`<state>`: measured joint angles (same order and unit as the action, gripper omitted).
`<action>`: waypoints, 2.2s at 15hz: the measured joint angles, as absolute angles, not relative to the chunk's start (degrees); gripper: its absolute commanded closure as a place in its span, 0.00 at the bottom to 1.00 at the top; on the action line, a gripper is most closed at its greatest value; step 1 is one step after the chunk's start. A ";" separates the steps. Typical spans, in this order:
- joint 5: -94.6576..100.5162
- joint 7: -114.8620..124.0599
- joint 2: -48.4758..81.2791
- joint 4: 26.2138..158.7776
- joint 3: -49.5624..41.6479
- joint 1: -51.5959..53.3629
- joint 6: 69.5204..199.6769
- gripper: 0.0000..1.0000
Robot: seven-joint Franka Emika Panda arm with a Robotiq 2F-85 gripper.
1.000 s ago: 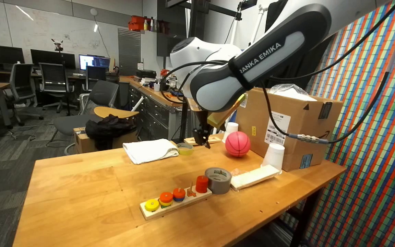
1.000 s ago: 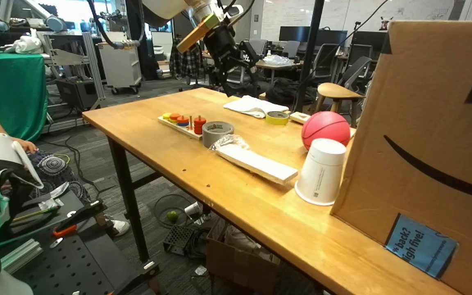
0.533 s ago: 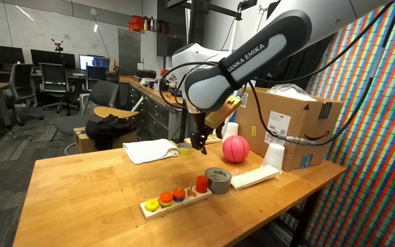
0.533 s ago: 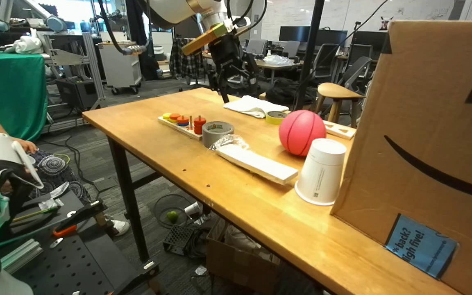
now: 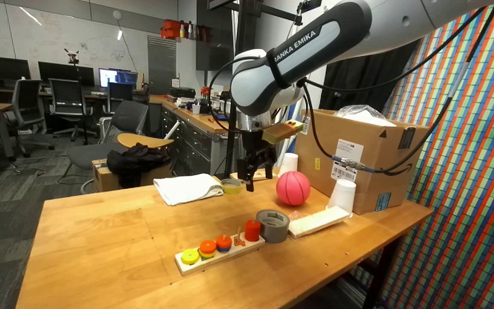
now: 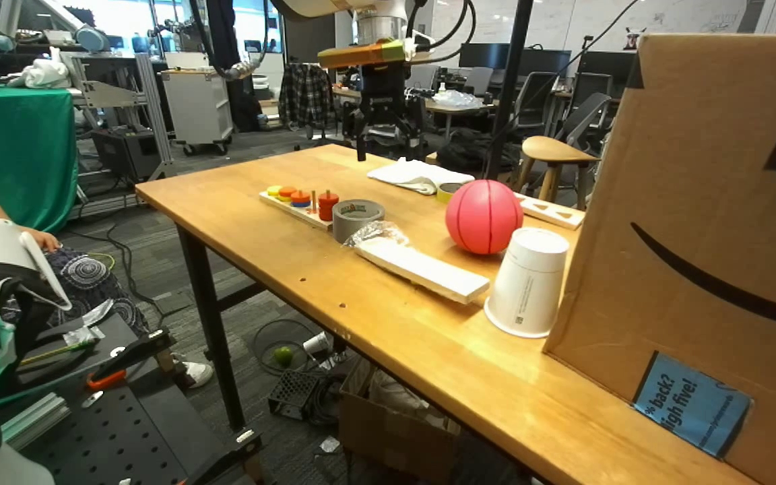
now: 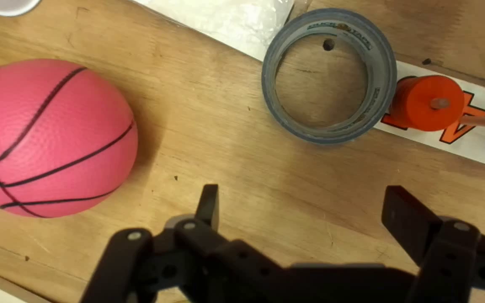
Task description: Move the red ball to the right
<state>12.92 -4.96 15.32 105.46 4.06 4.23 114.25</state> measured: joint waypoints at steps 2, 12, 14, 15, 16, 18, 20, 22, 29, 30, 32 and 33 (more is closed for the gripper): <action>11.23 -11.48 15.04 105.34 4.08 3.12 114.10 0.00; 0.73 -41.95 12.40 104.91 5.56 1.39 112.26 0.00; -0.96 -48.17 12.43 104.43 5.58 1.25 110.71 0.00; -1.62 -51.32 12.48 104.18 5.58 1.12 110.07 0.00; -2.21 -54.62 12.61 103.77 5.59 0.96 109.28 0.00; -3.52 -61.09 13.06 102.69 5.59 0.63 107.78 0.00; -4.10 -67.19 13.92 101.03 5.60 0.45 105.72 0.00; -4.14 -72.99 15.14 98.97 5.61 0.43 103.12 0.00; -3.76 -74.63 18.55 93.74 5.15 0.40 98.61 0.00; -3.77 -71.75 18.60 93.47 4.91 0.39 98.84 0.00; -3.76 -66.32 18.60 93.31 4.39 0.38 99.83 0.00; -3.71 -64.23 18.61 93.31 4.13 0.36 100.29 0.00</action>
<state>-3.71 -64.23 18.61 93.31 4.13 0.36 100.29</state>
